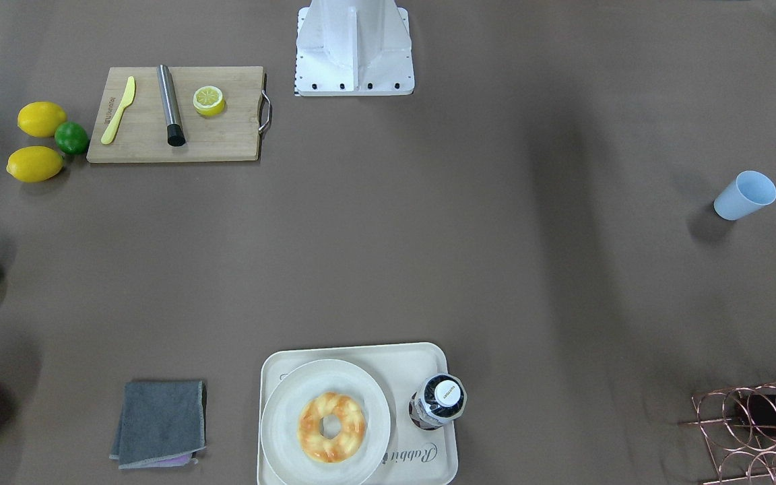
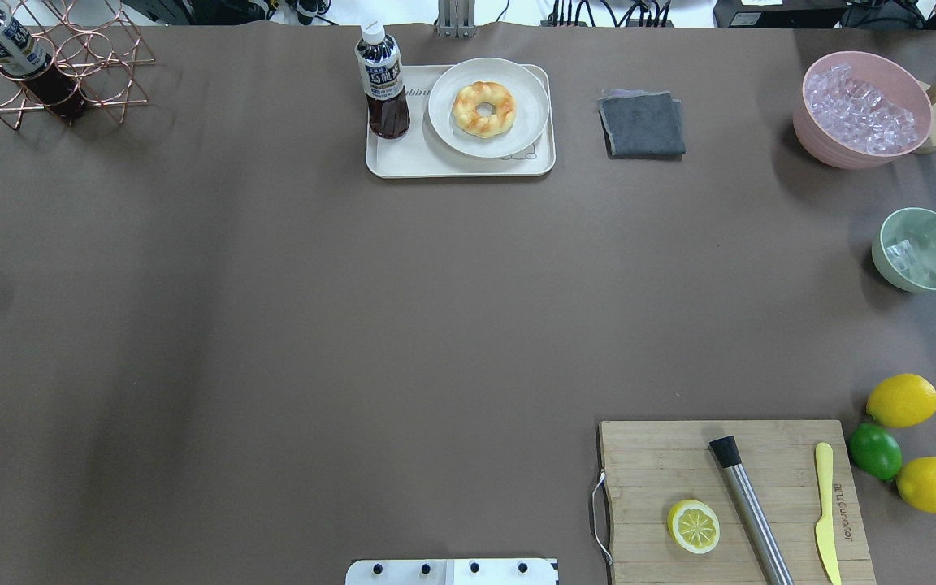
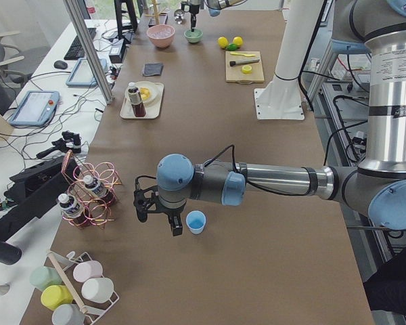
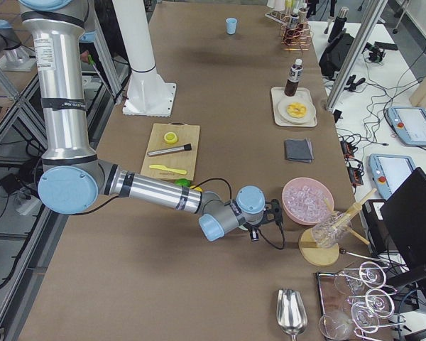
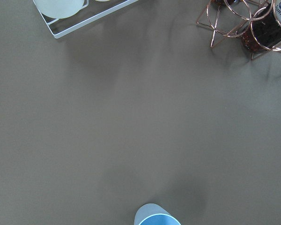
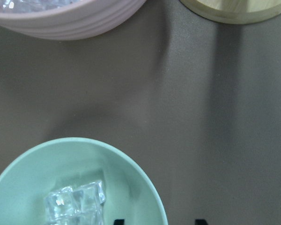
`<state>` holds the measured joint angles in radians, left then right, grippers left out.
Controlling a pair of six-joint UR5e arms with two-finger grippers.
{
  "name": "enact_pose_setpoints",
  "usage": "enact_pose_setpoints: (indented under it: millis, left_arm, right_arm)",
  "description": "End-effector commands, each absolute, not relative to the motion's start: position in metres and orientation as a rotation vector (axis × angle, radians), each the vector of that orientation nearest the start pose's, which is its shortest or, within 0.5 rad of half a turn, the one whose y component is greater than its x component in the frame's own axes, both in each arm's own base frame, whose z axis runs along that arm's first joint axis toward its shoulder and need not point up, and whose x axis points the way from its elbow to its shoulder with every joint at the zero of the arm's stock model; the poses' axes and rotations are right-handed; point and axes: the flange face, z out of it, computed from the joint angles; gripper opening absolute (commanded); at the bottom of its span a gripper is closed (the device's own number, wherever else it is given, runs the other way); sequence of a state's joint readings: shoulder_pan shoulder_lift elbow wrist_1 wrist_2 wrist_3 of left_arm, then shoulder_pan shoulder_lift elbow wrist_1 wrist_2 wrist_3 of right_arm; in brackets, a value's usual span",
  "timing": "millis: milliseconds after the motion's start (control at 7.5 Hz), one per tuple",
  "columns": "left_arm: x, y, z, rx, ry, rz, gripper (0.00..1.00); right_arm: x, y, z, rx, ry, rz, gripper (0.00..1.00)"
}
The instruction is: Pour ice into bowl
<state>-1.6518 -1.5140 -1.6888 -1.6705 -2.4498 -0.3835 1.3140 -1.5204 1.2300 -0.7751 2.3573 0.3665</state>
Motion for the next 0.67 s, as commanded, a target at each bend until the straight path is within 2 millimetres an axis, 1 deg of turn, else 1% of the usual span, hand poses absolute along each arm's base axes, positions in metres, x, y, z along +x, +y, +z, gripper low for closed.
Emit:
enact_pose_setpoints:
  millis: [0, 133, 267, 400, 533]
  left_arm:
    - [-0.095, -0.470, 0.610, 0.016, 0.895, -0.362, 0.97]
    - [-0.096, -0.474, 0.607, 0.024, 0.894, -0.359, 0.97]
    - [-0.096, -0.476, 0.606, 0.023, 0.895, -0.360, 0.97]
    - [-0.095, -0.473, 0.608, 0.017, 0.895, -0.363, 0.97]
    - [-0.095, -0.475, 0.608, 0.018, 0.895, -0.361, 0.97]
  right_arm:
    - [-0.070, -0.521, 0.687, 0.232, -0.893, -0.087, 0.86]
    - [-0.050, -0.529, 0.657, 0.229, -0.878, -0.036, 0.90]
    - [-0.038, -0.533, 0.631, 0.219, -0.868, -0.005, 0.96]
    - [-0.022, -0.534, 0.609, 0.204, -0.853, 0.029, 0.99]
    - [-0.006, -0.532, 0.585, 0.199, -0.836, 0.066, 0.99]
